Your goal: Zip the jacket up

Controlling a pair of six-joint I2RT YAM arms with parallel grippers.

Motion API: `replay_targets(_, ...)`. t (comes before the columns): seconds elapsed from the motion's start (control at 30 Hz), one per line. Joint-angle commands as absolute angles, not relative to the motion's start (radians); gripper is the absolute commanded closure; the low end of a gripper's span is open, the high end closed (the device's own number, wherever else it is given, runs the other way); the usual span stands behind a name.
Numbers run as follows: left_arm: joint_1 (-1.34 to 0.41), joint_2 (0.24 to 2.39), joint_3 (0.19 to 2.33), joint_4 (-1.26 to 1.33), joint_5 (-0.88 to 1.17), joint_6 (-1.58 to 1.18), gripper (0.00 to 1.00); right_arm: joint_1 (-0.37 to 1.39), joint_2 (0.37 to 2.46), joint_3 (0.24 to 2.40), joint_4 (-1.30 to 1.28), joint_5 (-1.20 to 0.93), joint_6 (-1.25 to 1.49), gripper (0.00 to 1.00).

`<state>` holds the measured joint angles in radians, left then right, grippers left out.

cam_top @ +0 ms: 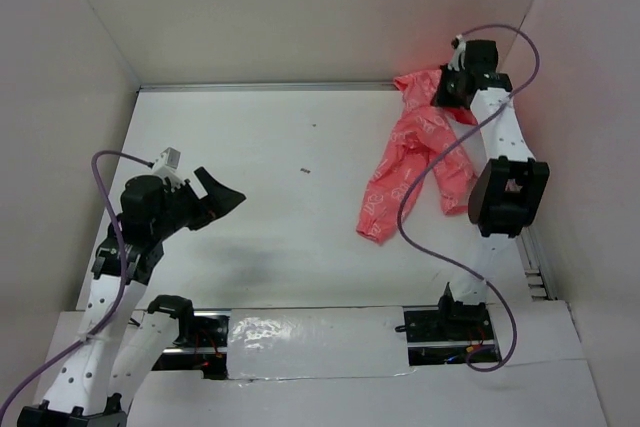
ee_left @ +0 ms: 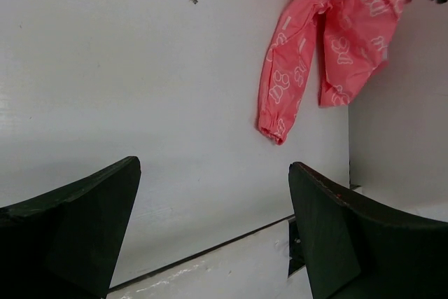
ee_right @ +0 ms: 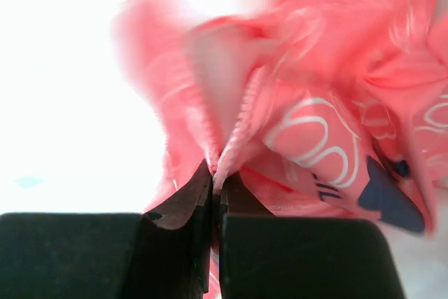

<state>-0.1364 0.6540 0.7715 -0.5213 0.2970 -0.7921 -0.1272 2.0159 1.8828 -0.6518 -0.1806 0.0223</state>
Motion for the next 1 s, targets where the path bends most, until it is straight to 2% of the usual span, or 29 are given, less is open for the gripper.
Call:
replay_targets(0.0, -0.135, 0.609, 0.819, -0.535, 0.304, -0.804, 0.01, 0.058, 1.698, 1.965, -0.647, -0.39, 0.057, 1.0)
replay_targets(0.1, -0.137, 0.552, 0.847, -0.575, 0.319, -0.814, 0.01, 0.22, 1.623, 2.099, -0.734, -0.254, 0.023, 1.0)
replay_targets(0.17, -0.135, 0.531, 0.853, -0.583, 0.324, -0.818, 0.01, 0.309, 1.617, 2.12, -0.751, -0.217, 0.011, 1.0)
replay_targets(0.23, -0.137, 0.49, 0.882, -0.626, 0.324, -0.819, 0.01, 0.449, 1.615, 2.146, -0.81, -0.073, -0.018, 1.0)
replay_targets(0.33, -0.135, 0.465, 0.913, -0.672, 0.301, -0.831, 0.01, 0.532, 1.62, 2.091, -0.828, -0.015, -0.012, 1.0)
replay_targets(0.43, -0.135, 0.446, 0.96, -0.727, 0.265, -0.841, 0.01, 0.633, 1.632, 1.903, -0.805, 0.167, 0.027, 0.98)
replay_targets(0.47, -0.137, 0.445, 0.969, -0.745, 0.253, -0.842, 0.01, 0.656, 1.64, 1.87, -0.789, 0.213, 0.037, 0.94)
replay_targets(0.5, -0.137, 0.445, 0.976, -0.762, 0.233, -0.851, 0.01, 0.675, 1.65, 1.841, -0.782, 0.282, 0.047, 0.85)
replay_targets(0.53, -0.137, 0.449, 0.982, -0.794, 0.226, -0.856, 0.01, 0.702, 1.685, 1.818, -0.788, 0.304, 0.079, 0.72)
replay_targets(0.57, -0.135, 0.454, 0.989, -0.808, 0.216, -0.861, 0.01, 0.71, 1.703, 1.812, -0.798, 0.357, 0.104, 0.43)
replay_targets(0.63, -0.135, 0.465, 0.985, -0.822, 0.21, -0.864, 0.01, 0.719, 1.716, 1.793, -0.796, 0.383, 0.153, 0.21)
replay_targets(0.67, -0.137, 0.478, 0.982, -0.827, 0.213, -0.865, 0.01, 0.716, 1.707, 1.78, -0.786, 0.39, 0.167, 0.05)
replay_targets(0.77, -0.135, 0.527, 0.953, -0.83, 0.224, -0.874, 0.01, 0.709, 1.611, 1.659, -0.683, 0.35, 0.193, 0.0)
replay_targets(0.83, -0.135, 0.557, 0.916, -0.815, 0.204, -0.887, 0.01, 0.671, 1.52, 1.548, -0.591, 0.226, 0.206, 0.0)
replay_targets(0.97, -0.132, 0.702, 0.914, -0.77, 0.152, -0.937, 0.01, 0.614, 1.465, 1.445, -0.546, 0.022, 0.261, 0.0)
